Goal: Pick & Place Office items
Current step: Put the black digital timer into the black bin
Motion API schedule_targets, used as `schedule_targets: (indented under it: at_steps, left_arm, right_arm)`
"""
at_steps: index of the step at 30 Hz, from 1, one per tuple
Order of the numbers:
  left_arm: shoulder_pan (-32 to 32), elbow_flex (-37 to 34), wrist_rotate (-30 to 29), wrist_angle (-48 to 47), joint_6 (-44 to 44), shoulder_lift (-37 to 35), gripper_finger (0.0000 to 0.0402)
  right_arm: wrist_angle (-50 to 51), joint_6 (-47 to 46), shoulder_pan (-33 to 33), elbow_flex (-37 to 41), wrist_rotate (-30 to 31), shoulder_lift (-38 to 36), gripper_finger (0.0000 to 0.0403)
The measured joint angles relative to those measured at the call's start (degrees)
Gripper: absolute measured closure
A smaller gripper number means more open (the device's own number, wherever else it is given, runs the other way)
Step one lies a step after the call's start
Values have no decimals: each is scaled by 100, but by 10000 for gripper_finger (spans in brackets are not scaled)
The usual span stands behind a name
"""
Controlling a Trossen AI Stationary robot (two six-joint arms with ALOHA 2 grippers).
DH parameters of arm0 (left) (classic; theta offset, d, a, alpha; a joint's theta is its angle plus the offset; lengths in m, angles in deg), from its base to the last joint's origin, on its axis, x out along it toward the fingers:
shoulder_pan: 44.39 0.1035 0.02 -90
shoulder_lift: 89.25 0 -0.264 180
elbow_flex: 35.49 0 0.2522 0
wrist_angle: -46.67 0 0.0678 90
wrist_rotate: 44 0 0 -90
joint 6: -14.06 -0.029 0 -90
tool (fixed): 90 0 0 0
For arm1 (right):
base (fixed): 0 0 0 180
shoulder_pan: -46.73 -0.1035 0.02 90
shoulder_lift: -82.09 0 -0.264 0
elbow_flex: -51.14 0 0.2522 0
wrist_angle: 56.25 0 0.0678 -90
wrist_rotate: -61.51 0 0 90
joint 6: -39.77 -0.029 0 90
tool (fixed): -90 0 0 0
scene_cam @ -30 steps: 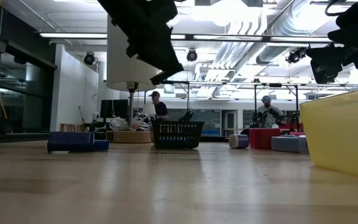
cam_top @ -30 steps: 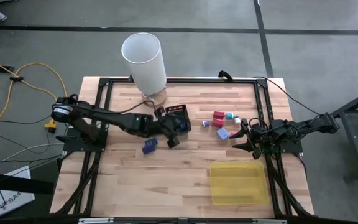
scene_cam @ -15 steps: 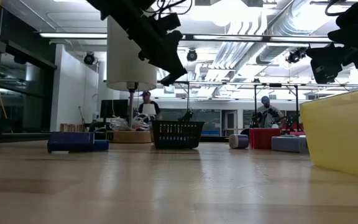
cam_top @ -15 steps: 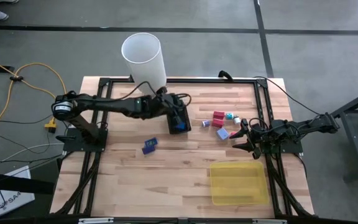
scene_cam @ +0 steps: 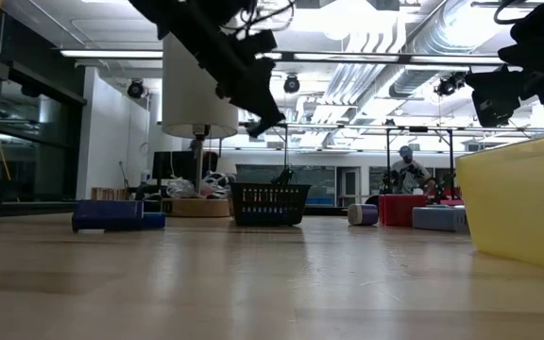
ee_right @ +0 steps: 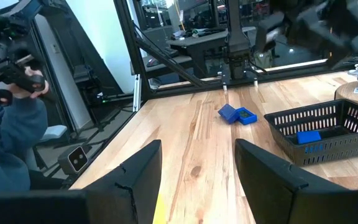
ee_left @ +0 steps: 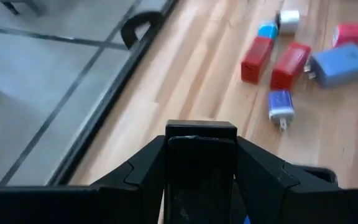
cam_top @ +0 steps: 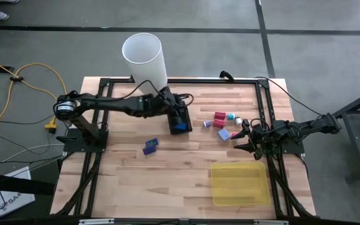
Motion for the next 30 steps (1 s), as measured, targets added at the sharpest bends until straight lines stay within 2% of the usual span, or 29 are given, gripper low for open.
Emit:
schedule_targets:
  at_steps: [6,13,22,30]
  left_arm:
    - [71,0,419,81,24,531,244]
    - [155,-2,915,50,470,1037,244]
    - [140,-2,940,-446,752,1156,244]
    - [192,-2,892,-558,553,1156,244]
  right_arm:
    - [0,1,0,0,0,0,213]
    - [0,1,0,0,0,0,213]
    - [0,2,0,0,0,0,213]
    - [0,1,0,0,0,0,213]
